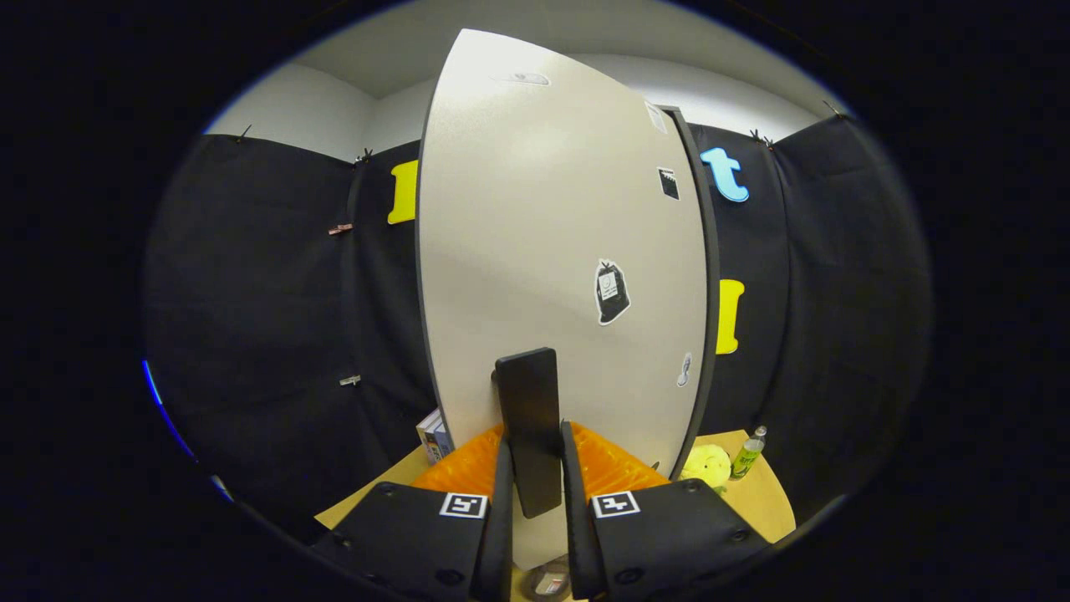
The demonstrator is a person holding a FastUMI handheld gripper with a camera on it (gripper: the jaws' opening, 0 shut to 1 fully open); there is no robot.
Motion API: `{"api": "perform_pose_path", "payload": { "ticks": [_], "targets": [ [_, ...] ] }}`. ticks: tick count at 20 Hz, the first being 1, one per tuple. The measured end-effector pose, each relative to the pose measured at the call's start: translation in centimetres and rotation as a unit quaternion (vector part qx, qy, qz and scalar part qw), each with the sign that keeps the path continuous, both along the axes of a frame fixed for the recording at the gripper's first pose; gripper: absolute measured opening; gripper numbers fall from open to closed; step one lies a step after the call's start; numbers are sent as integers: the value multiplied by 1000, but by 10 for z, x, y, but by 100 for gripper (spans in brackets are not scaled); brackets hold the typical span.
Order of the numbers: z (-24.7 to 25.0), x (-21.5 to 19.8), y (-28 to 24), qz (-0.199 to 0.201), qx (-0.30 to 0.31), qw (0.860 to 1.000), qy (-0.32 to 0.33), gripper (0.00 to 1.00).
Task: Open the shoe cabinet door, grab the shoes and put them into the shoe cabinet, then close the shoe cabinet door.
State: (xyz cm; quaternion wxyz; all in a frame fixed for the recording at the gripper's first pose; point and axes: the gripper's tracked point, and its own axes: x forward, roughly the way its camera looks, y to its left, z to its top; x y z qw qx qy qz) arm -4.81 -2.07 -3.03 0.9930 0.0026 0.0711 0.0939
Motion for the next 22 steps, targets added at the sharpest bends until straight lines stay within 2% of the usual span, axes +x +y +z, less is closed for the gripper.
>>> {"api": "perform_pose_path", "payload": {
  "ticks": [7,14,15,22],
  "targets": [
    [8,-25,-57,-5,-2,1000,-16,31],
    [11,-29,-113,-64,5,998,-21,30],
    [12,-31,-118,-67,6,997,-24,25],
    [21,-42,-155,-99,1,994,-41,25]
  ]
}}
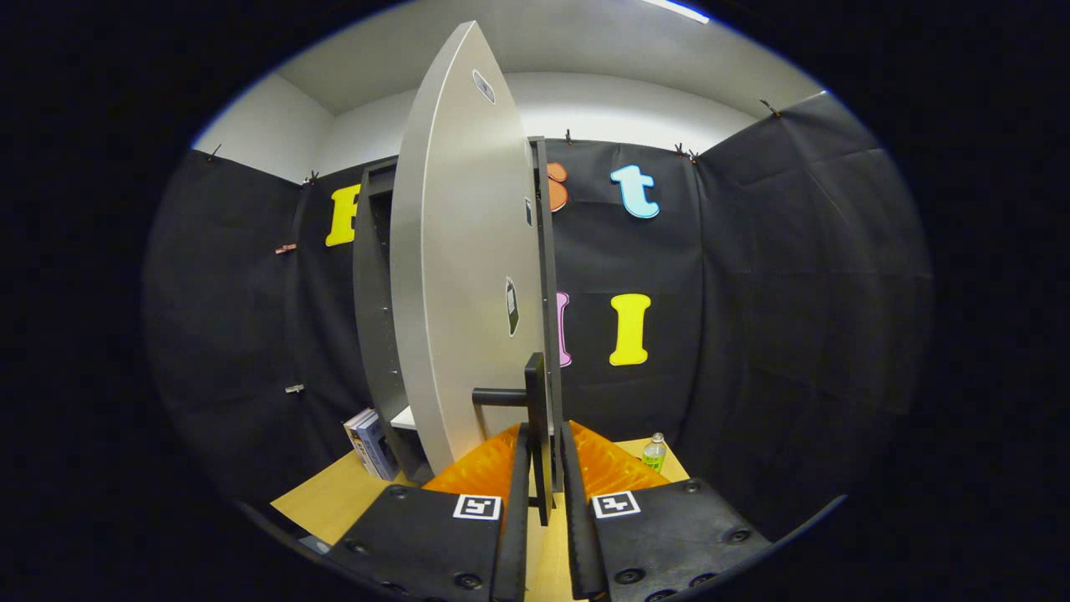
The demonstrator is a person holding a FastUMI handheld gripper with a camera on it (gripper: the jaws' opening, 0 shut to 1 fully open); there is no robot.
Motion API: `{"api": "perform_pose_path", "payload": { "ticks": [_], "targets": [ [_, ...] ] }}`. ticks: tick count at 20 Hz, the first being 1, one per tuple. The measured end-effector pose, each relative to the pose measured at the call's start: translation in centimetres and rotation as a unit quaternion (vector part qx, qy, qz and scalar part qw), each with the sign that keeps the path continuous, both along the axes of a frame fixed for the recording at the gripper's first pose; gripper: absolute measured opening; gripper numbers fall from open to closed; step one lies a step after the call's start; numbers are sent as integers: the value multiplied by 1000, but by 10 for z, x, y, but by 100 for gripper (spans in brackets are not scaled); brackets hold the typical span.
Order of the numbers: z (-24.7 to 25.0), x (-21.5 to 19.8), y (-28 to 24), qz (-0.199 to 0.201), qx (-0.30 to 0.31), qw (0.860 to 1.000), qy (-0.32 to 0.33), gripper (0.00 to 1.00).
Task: Open the shoe cabinet door, grab the shoes and put them into the shoe cabinet, then close the shoe cabinet door.
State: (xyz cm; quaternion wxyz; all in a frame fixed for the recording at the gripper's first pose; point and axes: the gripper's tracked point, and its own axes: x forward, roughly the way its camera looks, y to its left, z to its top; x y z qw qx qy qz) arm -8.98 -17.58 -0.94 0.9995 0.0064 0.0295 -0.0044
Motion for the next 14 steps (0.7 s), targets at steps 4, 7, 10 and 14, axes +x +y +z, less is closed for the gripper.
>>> {"api": "perform_pose_path", "payload": {
  "ticks": [4,7,10,14],
  "targets": [
    [7,-5,-21,-28,1,1000,-14,25],
    [11,-18,-30,-42,6,999,-17,25],
    [20,-30,-27,-41,-1,999,-30,25],
    [29,-48,2,-13,-4,999,-45,25]
  ]
}}
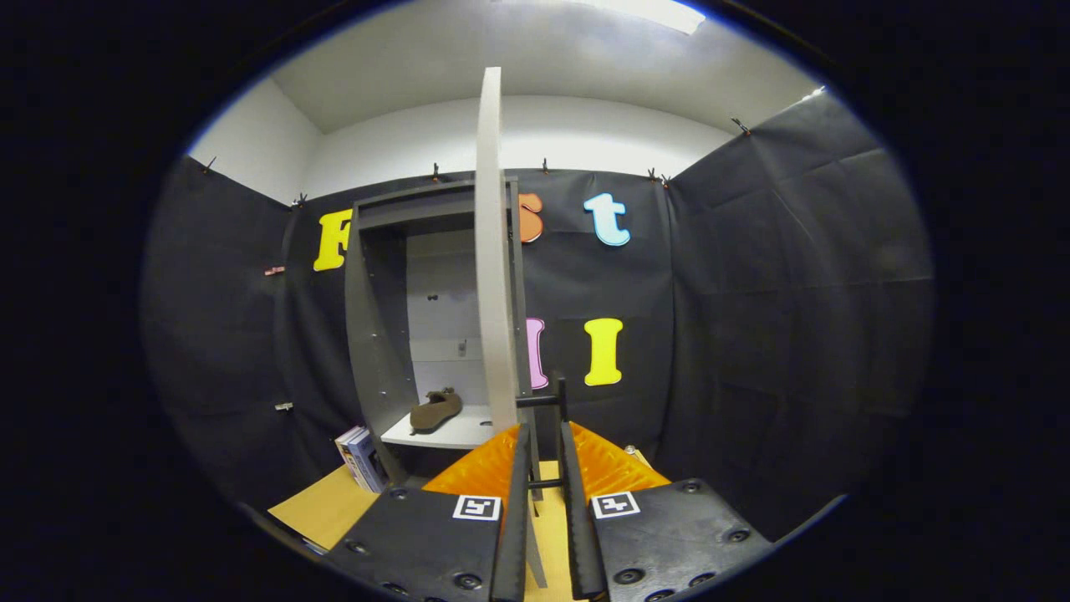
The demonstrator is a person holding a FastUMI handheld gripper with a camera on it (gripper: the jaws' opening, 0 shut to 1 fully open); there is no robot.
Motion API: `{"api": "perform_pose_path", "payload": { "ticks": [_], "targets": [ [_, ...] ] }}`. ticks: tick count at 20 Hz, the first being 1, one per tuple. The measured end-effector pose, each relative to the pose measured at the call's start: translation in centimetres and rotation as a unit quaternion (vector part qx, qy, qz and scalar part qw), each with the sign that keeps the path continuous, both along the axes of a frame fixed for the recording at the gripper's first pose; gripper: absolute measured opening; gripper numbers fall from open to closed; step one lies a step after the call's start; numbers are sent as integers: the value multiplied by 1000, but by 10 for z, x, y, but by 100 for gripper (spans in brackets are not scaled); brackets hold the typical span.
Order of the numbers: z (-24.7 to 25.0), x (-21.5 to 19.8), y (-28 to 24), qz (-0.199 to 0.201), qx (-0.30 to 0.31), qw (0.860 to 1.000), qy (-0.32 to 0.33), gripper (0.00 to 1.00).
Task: Open the shoe cabinet door, grab the shoes and put them into the shoe cabinet, then close the shoe cabinet door.
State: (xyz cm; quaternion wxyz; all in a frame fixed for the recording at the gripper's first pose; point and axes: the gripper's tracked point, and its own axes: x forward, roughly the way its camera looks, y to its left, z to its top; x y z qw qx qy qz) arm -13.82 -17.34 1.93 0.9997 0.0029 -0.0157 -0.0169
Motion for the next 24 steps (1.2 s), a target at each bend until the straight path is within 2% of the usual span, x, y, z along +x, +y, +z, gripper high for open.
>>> {"api": "perform_pose_path", "payload": {
  "ticks": [5,9,12,18,24],
  "targets": [
    [-14,-4,68,63,-12,998,4,25],
    [-53,17,120,102,-6,993,55,25],
    [-86,35,153,115,-6,989,93,25],
    [-202,79,200,102,-6,971,216,25],
    [-327,96,208,64,3,938,340,25]
  ]
}}
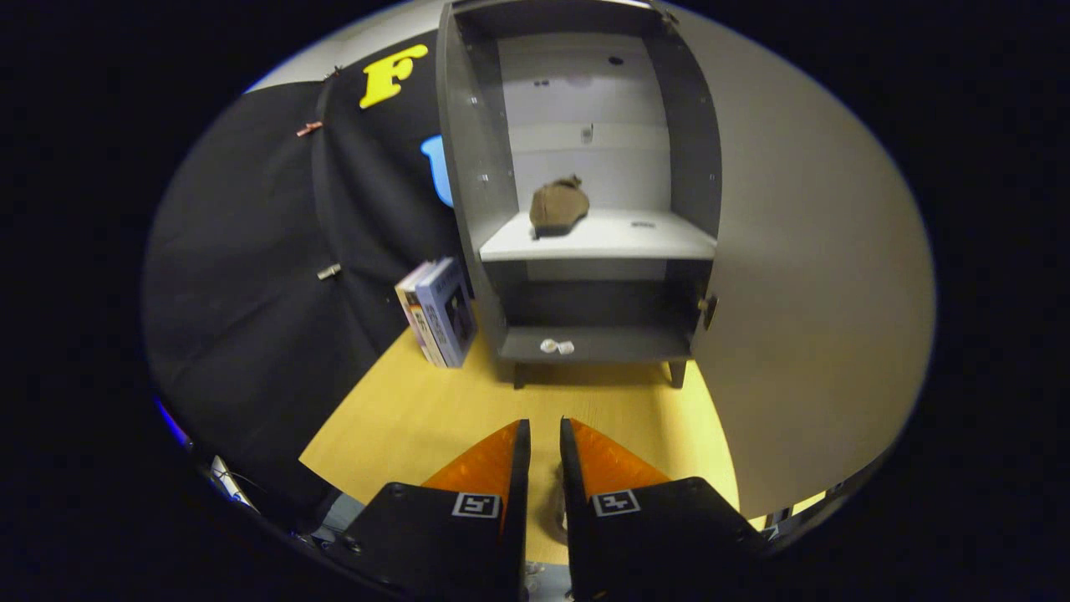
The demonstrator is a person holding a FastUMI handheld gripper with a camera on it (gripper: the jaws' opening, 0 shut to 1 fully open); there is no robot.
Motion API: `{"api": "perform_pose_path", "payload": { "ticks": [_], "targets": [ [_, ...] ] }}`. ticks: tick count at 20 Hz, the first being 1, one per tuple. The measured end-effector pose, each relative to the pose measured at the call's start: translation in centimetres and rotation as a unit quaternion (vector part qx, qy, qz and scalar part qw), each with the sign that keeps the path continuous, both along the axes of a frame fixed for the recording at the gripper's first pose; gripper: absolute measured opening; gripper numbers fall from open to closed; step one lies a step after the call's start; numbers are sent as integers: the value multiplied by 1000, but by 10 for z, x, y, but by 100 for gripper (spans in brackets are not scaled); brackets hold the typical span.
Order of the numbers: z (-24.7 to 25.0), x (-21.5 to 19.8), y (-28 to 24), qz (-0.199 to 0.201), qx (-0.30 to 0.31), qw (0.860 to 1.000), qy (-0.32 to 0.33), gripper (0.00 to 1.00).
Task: Open the shoe cabinet door, grab the shoes and put them into the shoe cabinet, then close the shoe cabinet door.
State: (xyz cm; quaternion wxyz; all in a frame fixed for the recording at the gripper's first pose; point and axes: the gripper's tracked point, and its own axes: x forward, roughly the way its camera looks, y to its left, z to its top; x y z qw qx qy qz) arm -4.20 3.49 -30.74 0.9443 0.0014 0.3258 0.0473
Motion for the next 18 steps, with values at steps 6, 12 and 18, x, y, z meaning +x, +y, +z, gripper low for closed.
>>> {"api": "perform_pose_path", "payload": {
  "ticks": [6,12,18],
  "targets": [
    [-110,0,-10,-47,-14,993,109,26],
    [-188,-17,-15,-66,-13,981,183,26],
    [-219,-14,-22,-66,-25,978,194,26]
  ]
}}
